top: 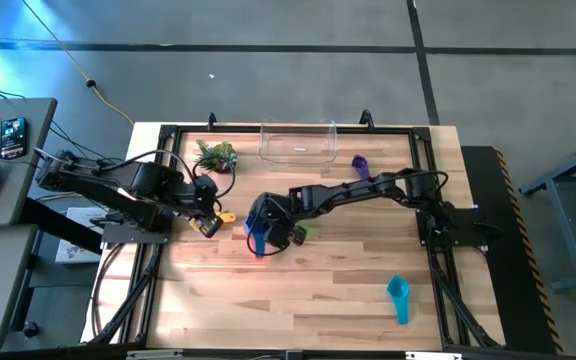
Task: Nest measuring cups in basket
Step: Stack the blue measuring cup on top of the red measuring cup
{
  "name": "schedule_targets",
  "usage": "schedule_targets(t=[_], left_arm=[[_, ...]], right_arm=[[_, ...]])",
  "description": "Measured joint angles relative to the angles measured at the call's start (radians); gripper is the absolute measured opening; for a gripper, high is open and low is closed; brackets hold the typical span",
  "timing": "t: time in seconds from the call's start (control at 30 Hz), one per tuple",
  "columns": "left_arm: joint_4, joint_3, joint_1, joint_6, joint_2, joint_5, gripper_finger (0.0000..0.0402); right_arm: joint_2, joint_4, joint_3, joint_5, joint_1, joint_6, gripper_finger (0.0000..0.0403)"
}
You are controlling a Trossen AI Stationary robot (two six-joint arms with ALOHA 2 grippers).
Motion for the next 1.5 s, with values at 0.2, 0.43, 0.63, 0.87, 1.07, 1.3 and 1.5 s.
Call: schedule_targets(t=[0.2, 0.43, 0.63, 0.87, 1.07, 1.3, 1.5], left_arm=[[0.000, 0.000, 0.000, -0.001, 0.000, 0.000, 0.0062], [0.000, 0.000, 0.000, -0.001, 0.000, 0.000, 0.0062], [0.000, 0.000, 0.000, -0.001, 0.000, 0.000, 0.0062], [0.000, 0.000, 0.000, 0.000, 0.000, 0.000, 0.0062], [0.000, 0.000, 0.000, 0.000, 0.000, 0.000, 0.0062], [0.000, 0.000, 0.000, -0.020, 0.000, 0.000, 0.0062], [0.000, 0.000, 0.000, -0.024, -0.001, 0.000, 0.0062]], right_arm=[[0.000, -0.001, 0.000, 0.078, 0.014, 0.002, 0.0012], [0.000, -0.005, 0.000, 0.092, 0.027, 0.003, 0.0031], [-0.001, -0.019, 0.000, 0.120, 0.038, 0.009, 0.0034], [-0.008, -0.033, 0.000, 0.116, 0.039, 0.083, 0.0035], [-0.008, -0.038, 0.000, 0.143, 0.049, 0.083, 0.0035], [-0.008, -0.057, 0.000, 0.154, 0.054, 0.082, 0.0035], [-0.008, -0.039, 0.000, 0.180, 0.058, 0.082, 0.0035]])
